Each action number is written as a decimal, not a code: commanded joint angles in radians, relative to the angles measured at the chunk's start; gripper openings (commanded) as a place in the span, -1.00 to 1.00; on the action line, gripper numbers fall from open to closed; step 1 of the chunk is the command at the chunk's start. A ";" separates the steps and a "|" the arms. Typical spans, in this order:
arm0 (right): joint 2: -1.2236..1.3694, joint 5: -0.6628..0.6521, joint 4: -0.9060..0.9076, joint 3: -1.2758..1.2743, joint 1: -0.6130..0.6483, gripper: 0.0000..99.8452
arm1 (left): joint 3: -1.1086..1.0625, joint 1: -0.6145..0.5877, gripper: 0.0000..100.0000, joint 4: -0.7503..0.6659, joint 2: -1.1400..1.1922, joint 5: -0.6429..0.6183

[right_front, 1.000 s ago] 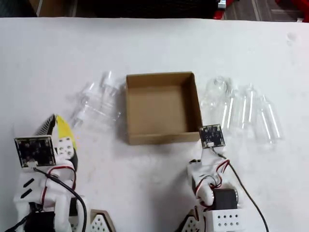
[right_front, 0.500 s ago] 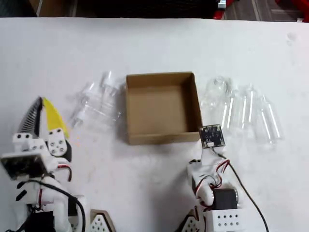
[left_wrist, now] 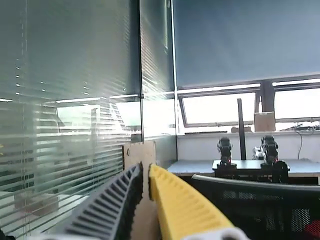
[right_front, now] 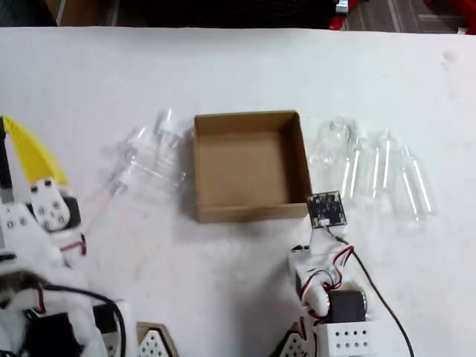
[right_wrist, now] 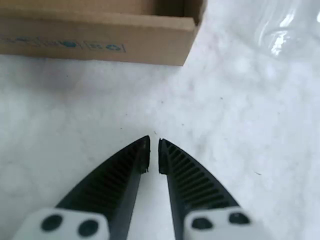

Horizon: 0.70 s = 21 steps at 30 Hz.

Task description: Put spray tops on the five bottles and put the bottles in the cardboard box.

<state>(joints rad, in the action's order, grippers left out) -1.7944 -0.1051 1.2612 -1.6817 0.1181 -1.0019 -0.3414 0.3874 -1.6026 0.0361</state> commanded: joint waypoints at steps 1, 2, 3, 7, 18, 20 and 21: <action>-0.005 -0.008 0.007 -0.009 -0.001 -0.97 | 0.272 -0.005 -0.95 0.138 0.329 -0.061; -0.005 -0.008 0.007 -0.009 -0.001 -0.97 | 0.328 -0.005 -0.95 0.187 0.406 -0.087; -0.005 -0.008 0.007 -0.009 -0.001 -0.97 | 0.385 -0.005 -0.95 0.242 0.478 -0.107; -0.005 -0.008 0.007 -0.009 -0.001 -0.97 | 0.644 -0.005 -0.95 0.511 0.739 -0.163; -0.005 -0.008 0.007 -0.009 -0.002 -0.97 | 1.395 -0.005 -0.95 1.297 1.360 -0.371; -0.005 -0.008 0.007 -0.009 -0.002 -0.97 | 1.459 -0.007 -0.95 1.369 1.432 -0.370; -0.005 -0.008 0.007 -0.009 -0.002 -0.97 | 1.473 -0.007 -0.95 1.389 1.463 -0.370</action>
<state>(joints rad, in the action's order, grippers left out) -1.7944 -0.1051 1.2612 -1.6817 0.1181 0.3161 -0.3445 1.6425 -0.2601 -0.3107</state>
